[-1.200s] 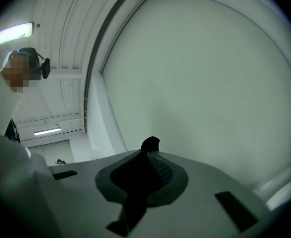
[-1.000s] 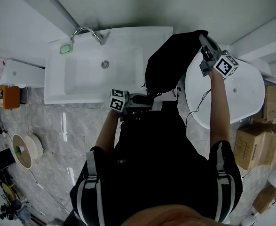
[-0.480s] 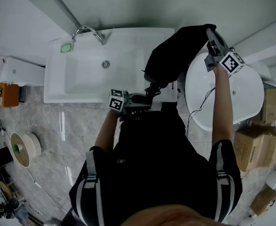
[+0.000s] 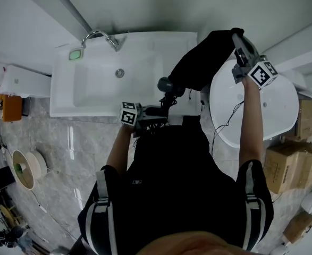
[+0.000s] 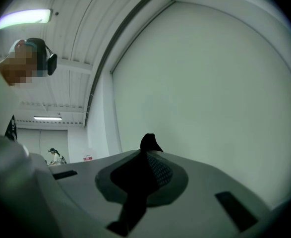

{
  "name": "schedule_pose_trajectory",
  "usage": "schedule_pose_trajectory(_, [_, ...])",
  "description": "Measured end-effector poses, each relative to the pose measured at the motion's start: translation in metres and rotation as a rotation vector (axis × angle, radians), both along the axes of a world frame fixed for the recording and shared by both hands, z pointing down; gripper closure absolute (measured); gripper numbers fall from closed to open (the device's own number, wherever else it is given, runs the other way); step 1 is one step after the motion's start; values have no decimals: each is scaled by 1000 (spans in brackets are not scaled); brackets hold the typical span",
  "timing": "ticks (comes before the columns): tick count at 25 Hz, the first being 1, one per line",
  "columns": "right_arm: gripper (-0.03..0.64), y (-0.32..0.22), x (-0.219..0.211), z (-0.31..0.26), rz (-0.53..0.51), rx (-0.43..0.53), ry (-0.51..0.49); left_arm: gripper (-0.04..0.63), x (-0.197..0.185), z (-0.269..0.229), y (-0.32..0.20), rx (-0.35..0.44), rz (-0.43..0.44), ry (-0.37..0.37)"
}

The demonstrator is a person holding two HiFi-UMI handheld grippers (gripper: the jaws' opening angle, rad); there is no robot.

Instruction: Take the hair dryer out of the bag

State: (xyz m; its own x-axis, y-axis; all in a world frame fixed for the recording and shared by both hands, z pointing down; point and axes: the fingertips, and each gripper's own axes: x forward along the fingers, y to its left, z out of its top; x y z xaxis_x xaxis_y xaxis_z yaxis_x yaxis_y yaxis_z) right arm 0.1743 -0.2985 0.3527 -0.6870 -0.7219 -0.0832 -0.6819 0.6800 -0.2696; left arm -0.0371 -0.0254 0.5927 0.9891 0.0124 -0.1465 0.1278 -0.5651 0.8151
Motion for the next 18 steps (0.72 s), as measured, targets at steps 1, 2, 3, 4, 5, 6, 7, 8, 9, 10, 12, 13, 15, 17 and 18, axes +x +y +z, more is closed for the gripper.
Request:
schedule_pose_trajectory(1, [549,0,1,-3,6,9,-6,402,-2,1,-2,-2,-7,-3])
schedule_pose_trajectory(2, [549,0,2,-7,11,19,-20,402,-3,3,-3,-2,-15,-8])
schedule_pose_trajectory(3, [549,1,4,-11,13,28,-36,402,-5,4,-4,-4,-20,-13])
schedule_pose_trajectory(4, [549,3,5,-15,12,34,-47,402,-7,6,-4,-5,-25,-18])
schedule_pose_trajectory(5, [549,5,5,-16,8,35,-49,402,-9,7,-5,-6,-28,-23])
schedule_pose_trajectory(6, [549,7,3,-15,-1,29,-46,402,-11,8,-6,-7,-33,-27])
schedule_pose_trajectory(7, [549,11,-2,-10,-18,16,-41,402,-12,9,-7,-8,-39,-30])
schedule_pose_trajectory(8, [549,16,-9,-1,-43,-2,-31,402,-13,9,-8,-7,-46,-31])
schedule_pose_trajectory(9, [549,22,-19,11,-72,-23,-10,402,-14,9,-10,-7,-54,-30])
schedule_pose_trajectory(10, [549,29,-30,26,-99,-44,23,402,-15,9,-12,-6,-62,-30])
schedule_pose_trajectory(12, [549,46,-53,63,-145,-90,109,402,-17,7,-17,-2,-79,-27])
schedule_pose_trajectory(13, [549,55,-64,83,-162,-115,151,402,-18,5,-21,1,-89,-24])
schedule_pose_trajectory(15, [549,75,-83,122,-190,-163,219,402,-19,2,-27,5,-109,-16])
schedule_pose_trajectory(17, [549,95,-99,154,-214,-207,249,402,-20,0,-34,10,-132,-11])
schedule_pose_trajectory(18, [549,105,-106,167,-228,-229,252,402,-21,-2,-38,12,-142,-10])
